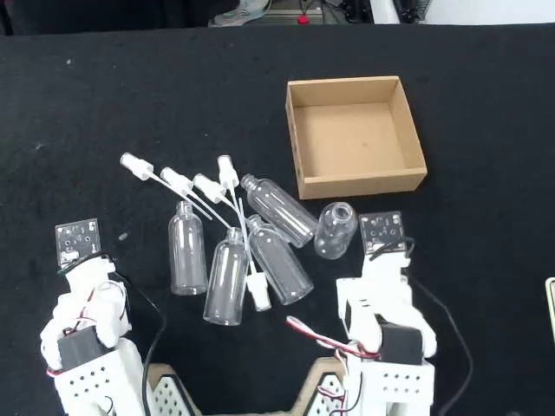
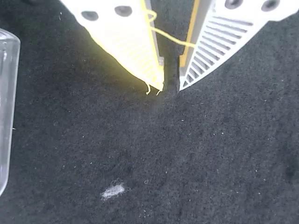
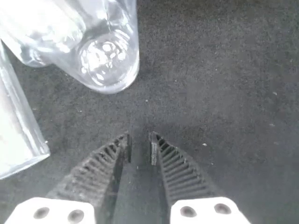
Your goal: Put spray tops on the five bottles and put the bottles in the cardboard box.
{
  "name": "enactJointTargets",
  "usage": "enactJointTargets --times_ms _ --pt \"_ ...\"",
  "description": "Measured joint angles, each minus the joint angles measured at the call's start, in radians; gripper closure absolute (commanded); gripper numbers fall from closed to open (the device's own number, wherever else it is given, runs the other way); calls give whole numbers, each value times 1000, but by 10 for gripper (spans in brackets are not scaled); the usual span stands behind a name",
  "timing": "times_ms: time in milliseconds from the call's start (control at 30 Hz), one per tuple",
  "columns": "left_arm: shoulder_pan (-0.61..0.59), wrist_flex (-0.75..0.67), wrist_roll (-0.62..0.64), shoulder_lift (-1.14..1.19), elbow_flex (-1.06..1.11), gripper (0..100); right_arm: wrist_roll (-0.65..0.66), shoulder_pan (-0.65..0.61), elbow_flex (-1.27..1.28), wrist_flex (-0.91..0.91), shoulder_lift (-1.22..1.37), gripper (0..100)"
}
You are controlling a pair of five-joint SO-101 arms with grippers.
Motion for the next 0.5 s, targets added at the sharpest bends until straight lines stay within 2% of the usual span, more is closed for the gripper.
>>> enactJointTargets --times_ms 300,500 --pt "0 0 0 0 0 938 12 0 -117 52 0 930" --pt "0 0 0 0 0 938 250 0 -236 -77 0 930"
